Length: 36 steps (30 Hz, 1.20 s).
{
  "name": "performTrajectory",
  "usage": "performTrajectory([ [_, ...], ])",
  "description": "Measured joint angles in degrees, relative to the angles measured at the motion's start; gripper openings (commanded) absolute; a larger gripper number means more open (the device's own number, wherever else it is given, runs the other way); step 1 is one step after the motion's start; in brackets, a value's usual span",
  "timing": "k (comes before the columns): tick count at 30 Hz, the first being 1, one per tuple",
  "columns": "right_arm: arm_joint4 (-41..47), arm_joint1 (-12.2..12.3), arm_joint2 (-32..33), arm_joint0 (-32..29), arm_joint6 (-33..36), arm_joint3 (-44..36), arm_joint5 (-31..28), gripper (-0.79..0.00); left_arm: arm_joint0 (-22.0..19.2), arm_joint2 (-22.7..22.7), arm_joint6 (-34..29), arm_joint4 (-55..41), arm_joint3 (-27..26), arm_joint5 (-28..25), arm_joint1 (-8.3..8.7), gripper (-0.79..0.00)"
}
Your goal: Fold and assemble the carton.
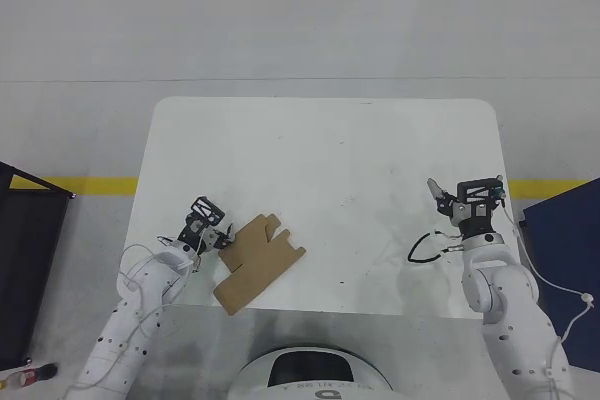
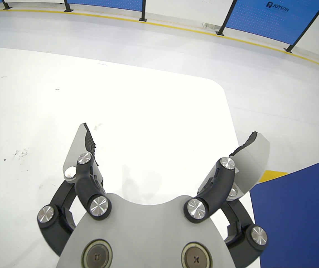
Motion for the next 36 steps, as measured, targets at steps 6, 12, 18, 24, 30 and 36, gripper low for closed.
performTrajectory([
  [6, 0.0, 0.0, 0.0, 0.0, 0.0, 0.0, 0.0, 0.000, 0.9, -0.1, 2.1, 0.5, -0.5, -2.2, 0.28, 0.000],
  [12, 0.0, 0.0, 0.0, 0.0, 0.0, 0.0, 0.0, 0.000, 1.8, -0.2, 3.9, 1.8, -1.1, -4.6, 0.66, 0.000],
  [18, 0.0, 0.0, 0.0, 0.0, 0.0, 0.0, 0.0, 0.000, 2.4, 0.2, 5.5, 3.3, -1.7, -6.3, 0.95, 0.000],
  [24, 0.0, 0.0, 0.0, 0.0, 0.0, 0.0, 0.0, 0.000, 3.0, -0.4, 7.2, 3.2, -2.3, -7.4, 1.27, 0.000],
  [30, 0.0, 0.0, 0.0, 0.0, 0.0, 0.0, 0.0, 0.000, 4.4, -5.2, 9.5, -3.7, -4.2, -9.0, 1.80, 0.000],
  [36, 0.0, 0.0, 0.0, 0.0, 0.0, 0.0, 0.0, 0.000, 10.0, -13.2, 11.6, -13.0, -9.3, -16.8, 2.94, 0.000],
])
